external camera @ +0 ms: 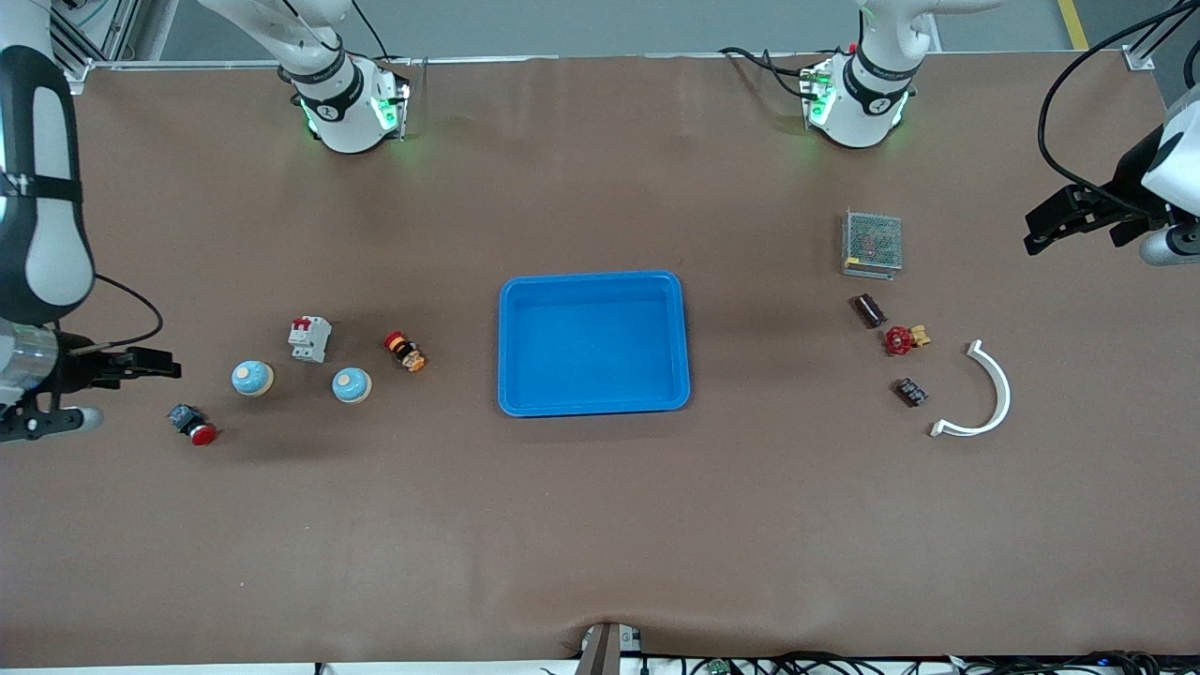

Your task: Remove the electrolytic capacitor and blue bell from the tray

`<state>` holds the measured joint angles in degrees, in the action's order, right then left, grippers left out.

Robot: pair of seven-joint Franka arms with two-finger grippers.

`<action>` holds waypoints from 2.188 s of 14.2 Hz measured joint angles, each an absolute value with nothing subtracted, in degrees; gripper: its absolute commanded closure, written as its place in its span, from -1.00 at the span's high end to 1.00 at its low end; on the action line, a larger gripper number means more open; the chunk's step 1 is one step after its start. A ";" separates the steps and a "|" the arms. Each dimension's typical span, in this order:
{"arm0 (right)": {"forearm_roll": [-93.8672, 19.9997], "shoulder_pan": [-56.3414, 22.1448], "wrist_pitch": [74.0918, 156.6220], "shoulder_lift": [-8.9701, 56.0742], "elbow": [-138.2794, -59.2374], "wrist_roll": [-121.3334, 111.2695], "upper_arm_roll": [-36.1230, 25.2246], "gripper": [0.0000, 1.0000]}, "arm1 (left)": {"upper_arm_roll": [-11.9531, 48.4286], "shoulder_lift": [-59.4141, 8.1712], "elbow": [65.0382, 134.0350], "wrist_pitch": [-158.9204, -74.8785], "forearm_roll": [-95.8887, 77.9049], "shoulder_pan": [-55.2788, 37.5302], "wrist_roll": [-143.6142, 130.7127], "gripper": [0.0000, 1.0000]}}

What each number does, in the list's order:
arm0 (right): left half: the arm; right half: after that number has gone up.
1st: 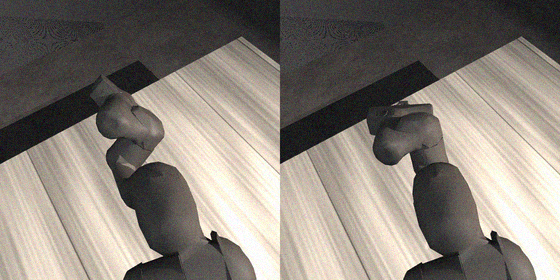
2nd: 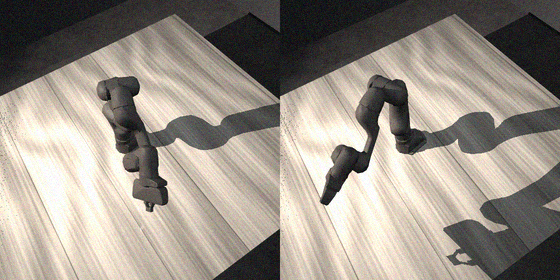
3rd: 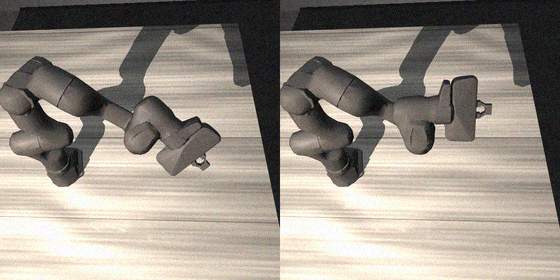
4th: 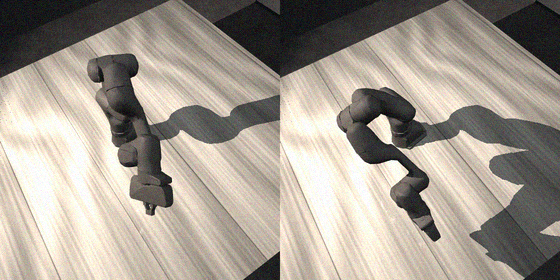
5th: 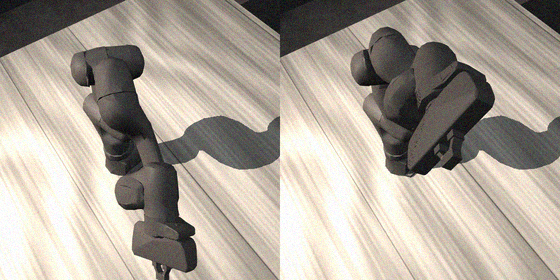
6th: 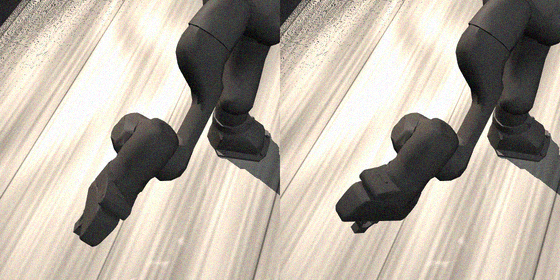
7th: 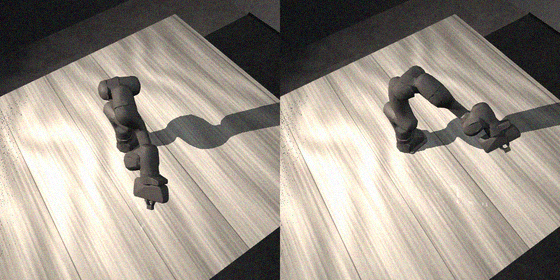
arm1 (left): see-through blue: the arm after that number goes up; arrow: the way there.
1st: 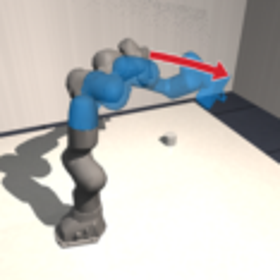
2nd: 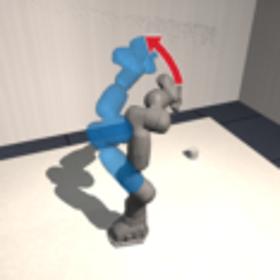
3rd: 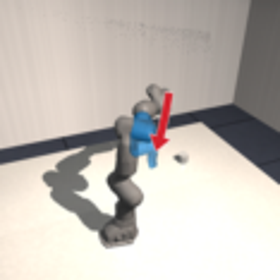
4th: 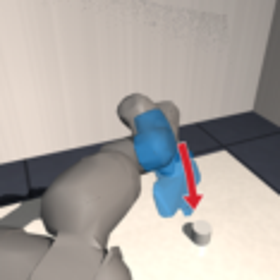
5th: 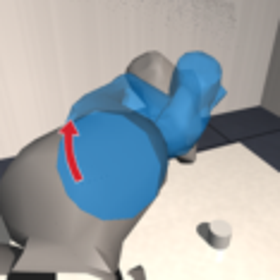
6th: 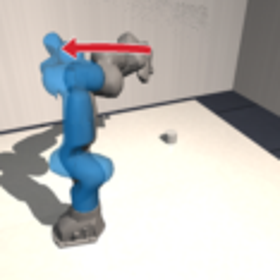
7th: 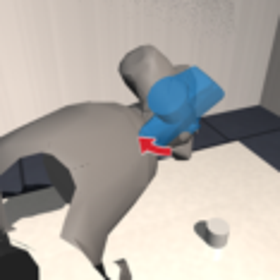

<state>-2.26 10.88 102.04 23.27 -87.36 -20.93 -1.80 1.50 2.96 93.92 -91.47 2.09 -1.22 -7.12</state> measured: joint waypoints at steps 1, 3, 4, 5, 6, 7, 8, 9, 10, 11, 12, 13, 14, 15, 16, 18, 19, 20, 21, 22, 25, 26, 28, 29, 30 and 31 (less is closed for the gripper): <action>-2.29 10.86 99.86 22.95 -85.42 -19.68 -1.74 1.00 | 1.50 2.95 93.93 -91.47 2.09 -1.21 -7.12 1.00; -2.30 10.04 96.74 20.81 -82.67 -16.18 -1.53 1.00 | 1.49 2.96 93.96 -91.47 2.09 -1.20 -7.12 1.00; -2.29 9.00 95.13 18.78 -82.06 -13.67 -1.62 1.00 | 1.49 2.96 93.98 -91.47 2.09 -1.20 -7.12 1.00; -2.28 7.71 93.21 16.49 -81.86 -11.61 -1.89 1.00 | 1.50 2.96 93.99 -91.47 2.09 -1.21 -7.12 1.00; -2.28 6.27 91.49 14.08 -81.82 -10.26 -2.45 1.00 | 1.50 2.96 93.99 -91.47 2.09 -1.21 -7.12 1.00; -2.28 5.07 90.03 11.88 -81.82 -9.50 -2.98 1.00 | 1.51 2.96 93.99 -91.47 2.09 -1.22 -7.12 1.00; -2.28 4.21 88.67 9.88 -81.82 -8.83 -3.35 1.00 | 1.51 2.96 94.00 -91.47 2.09 -1.22 -7.12 1.00; -2.28 3.52 87.54 8.16 -81.85 -7.35 -3.63 1.00 | 1.52 2.96 94.00 -91.47 2.09 -1.22 -7.12 1.00; -2.28 2.91 86.51 6.69 -81.89 -5.40 -3.87 1.00 | 1.53 2.96 94.00 -91.47 2.09 -1.22 -7.12 1.00; -2.28 2.42 85.85 5.46 -82.06 -3.69 -3.97 1.00 | 1.53 2.96 94.00 -91.47 2.09 -1.22 -7.12 1.00; -2.28 2.04 85.67 4.41 -82.35 -2.65 -4.00 1.00 | 1.53 2.96 94.00 -91.47 2.09 -1.22 -7.12 1.00; -2.28 1.76 85.68 3.49 -82.76 -2.22 -4.00 1.00 | 1.53 2.96 94.00 -91.47 2.09 -1.22 -7.12 1.00; -2.28 1.57 85.77 2.66 -83.41 -1.96 -4.00 1.00 | 1.53 2.96 94.01 -91.47 2.09 -1.22 -7.12 1.00; -2.28 1.43 85.99 1.92 -84.07 -1.88 -4.01 1.00 | 1.54 2.96 94.01 -91.47 2.09 -1.22 -7.12 1.00; -2.28 1.29 86.29 1.34 -84.60 -1.85 -4.01 1.00 | 1.54 2.96 94.02 -91.47 2.09 -1.22 -7.12 1.00; -2.28 0.86 86.98 0.72 -85.26 -1.82 -4.01 1.00 | 1.54 2.96 94.02 -91.47 2.09 -1.22 -7.12 1.00; -2.28 0.62 87.23 0.66 -85.35 -1.79 -4.01 1.00 | 1.54 2.96 94.02 -91.47 2.09 -1.22 -7.12 1.00; -2.28 0.45 87.37 0.66 -85.41 -1.74 -4.01 1.00 | 1.55 2.96 94.02 -91.47 2.09 -1.22 -7.12 1.00; -2.28 0.36 87.51 0.66 -85.49 -1.72 -4.01 1.00 | 1.56 2.96 94.02 -91.47 2.09 -1.22 -7.12 1.00; -2.28 0.31 87.64 0.66 -85.56 -1.72 -4.01 1.00 | 1.57 2.96 94.02 -91.47 2.09 -1.23 -7.12 1.00; -2.28 0.13 88.61 0.66 -85.83 -1.72 -4.01 1.00 | 1.57 2.96 94.02 -91.47 2.09 -1.23 -7.12 1.00; -2.28 0.06 88.89 0.66 -85.85 -1.72 -4.01 1.00 | 1.58 2.96 94.02 -91.47 2.09 -1.23 -7.12 1.00; -2.28 0.01 89.20 0.66 -85.86 -1.69 -4.01 1.00 | 1.58 2.96 94.02 -91.47 2.09 -1.23 -7.12 1.00; -2.28 0.01 89.21 0.66 -85.85 -1.40 -4.02 1.00 | 1.58 2.96 94.02 -91.47 2.09 -1.23 -7.12 1.00; -2.28 0.01 89.21 0.66 -85.85 -0.47 -4.03 1.00 | 1.58 2.96 94.02 -91.47 2.09 -1.23 -7.12 1.00; -2.28 0.01 89.20 0.66 -85.85 0.44 -4.03 1.00 | 1.58 2.96 94.02 -91.47 2.09 -1.23 -7.12 1.00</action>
